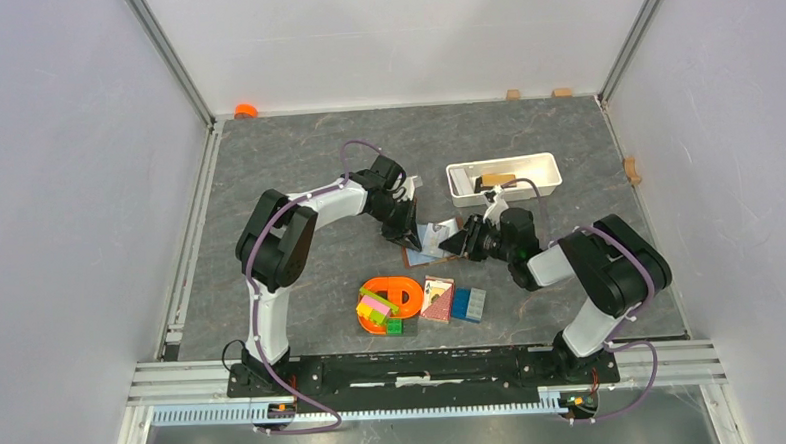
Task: Put the credit cards into the card holder
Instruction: Insert the credit card into the card holder.
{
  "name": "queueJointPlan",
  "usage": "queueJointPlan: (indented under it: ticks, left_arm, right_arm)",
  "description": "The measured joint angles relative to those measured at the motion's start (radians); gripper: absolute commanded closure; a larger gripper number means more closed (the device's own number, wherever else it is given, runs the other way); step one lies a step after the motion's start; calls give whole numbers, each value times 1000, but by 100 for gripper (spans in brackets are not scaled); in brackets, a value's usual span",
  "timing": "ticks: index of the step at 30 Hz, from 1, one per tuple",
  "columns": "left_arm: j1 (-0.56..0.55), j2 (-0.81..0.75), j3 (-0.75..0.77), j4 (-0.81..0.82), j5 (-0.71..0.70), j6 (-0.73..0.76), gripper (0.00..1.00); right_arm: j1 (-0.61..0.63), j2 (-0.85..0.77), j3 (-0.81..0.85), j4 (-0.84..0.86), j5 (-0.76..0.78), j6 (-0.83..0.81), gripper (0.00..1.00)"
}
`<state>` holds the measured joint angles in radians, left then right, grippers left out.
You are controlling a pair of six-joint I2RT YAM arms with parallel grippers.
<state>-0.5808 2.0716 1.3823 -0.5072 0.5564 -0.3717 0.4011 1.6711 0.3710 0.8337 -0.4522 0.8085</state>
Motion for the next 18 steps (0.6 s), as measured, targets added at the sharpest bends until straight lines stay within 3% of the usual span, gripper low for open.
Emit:
queueJointPlan:
  ticks: [13,18]
  left_arm:
    - [3,3,1,0,8,0,92]
    - [3,5,2,0,11,0,92]
  right_arm:
    - [0,77,-16,121,33,80,69]
    - [-1,107,-21,187,41,114,76]
